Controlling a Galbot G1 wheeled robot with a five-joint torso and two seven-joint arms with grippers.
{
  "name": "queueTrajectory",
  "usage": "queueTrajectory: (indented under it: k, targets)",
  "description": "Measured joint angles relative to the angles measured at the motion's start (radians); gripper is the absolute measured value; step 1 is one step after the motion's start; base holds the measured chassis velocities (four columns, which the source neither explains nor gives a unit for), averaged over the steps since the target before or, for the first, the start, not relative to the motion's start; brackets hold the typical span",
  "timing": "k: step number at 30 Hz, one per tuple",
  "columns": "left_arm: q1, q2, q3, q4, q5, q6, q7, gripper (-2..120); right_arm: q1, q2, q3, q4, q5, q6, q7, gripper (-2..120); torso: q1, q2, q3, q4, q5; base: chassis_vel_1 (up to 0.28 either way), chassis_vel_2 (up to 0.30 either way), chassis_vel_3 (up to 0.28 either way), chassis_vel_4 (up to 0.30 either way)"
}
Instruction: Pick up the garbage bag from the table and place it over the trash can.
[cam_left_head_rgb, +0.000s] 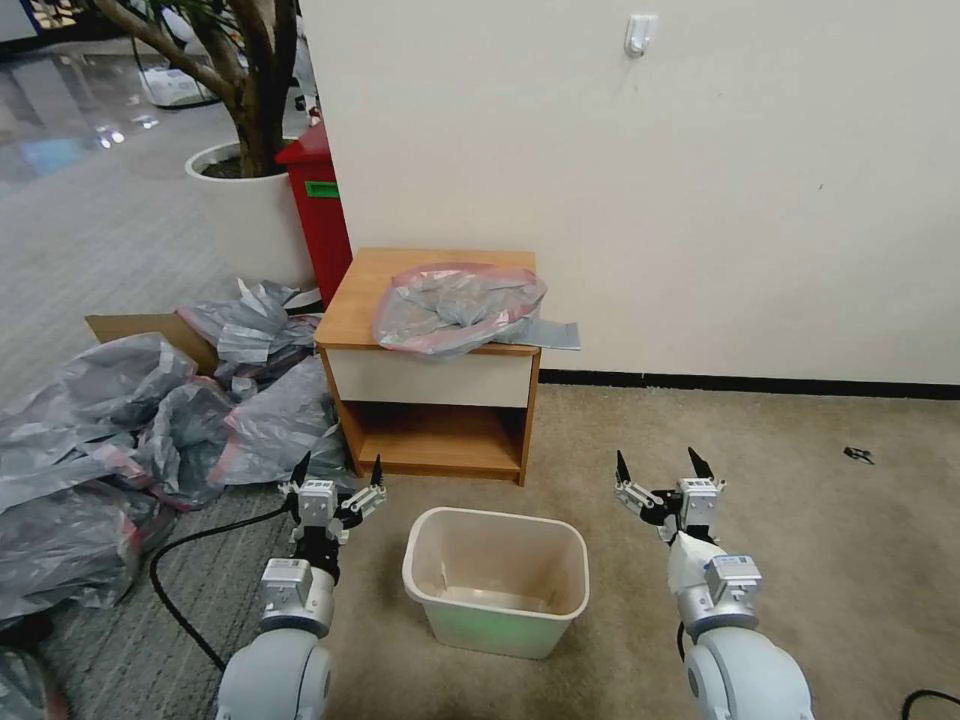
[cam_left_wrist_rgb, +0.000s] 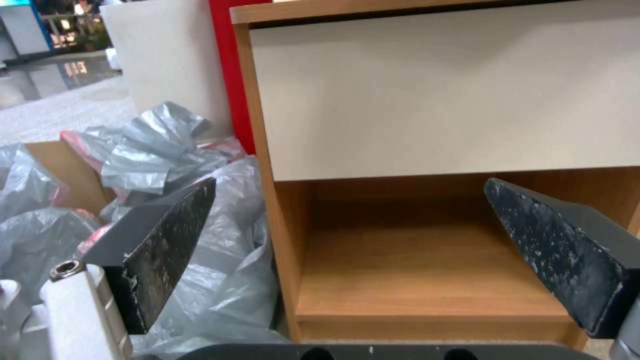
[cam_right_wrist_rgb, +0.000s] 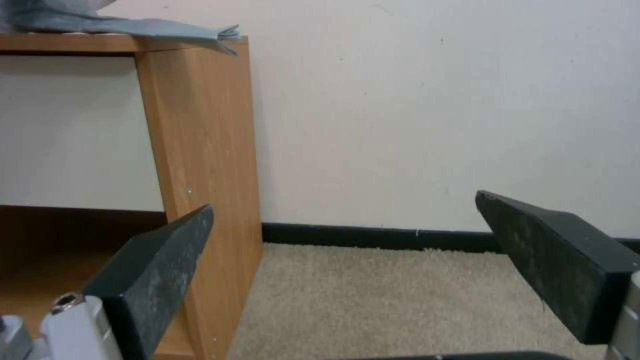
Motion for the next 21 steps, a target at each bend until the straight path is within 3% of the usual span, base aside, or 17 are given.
queueTrajectory:
  k: [21]
  targets:
    - [0.0, 0.0, 0.0, 0.0, 0.0, 0.0, 0.0, 100, 0.0, 0.0, 0.0, 0.0, 0.0, 0.0, 0.0, 100, 0.0, 0.0, 0.0, 0.0, 0.0, 0.0, 0.0, 0.0, 0.0]
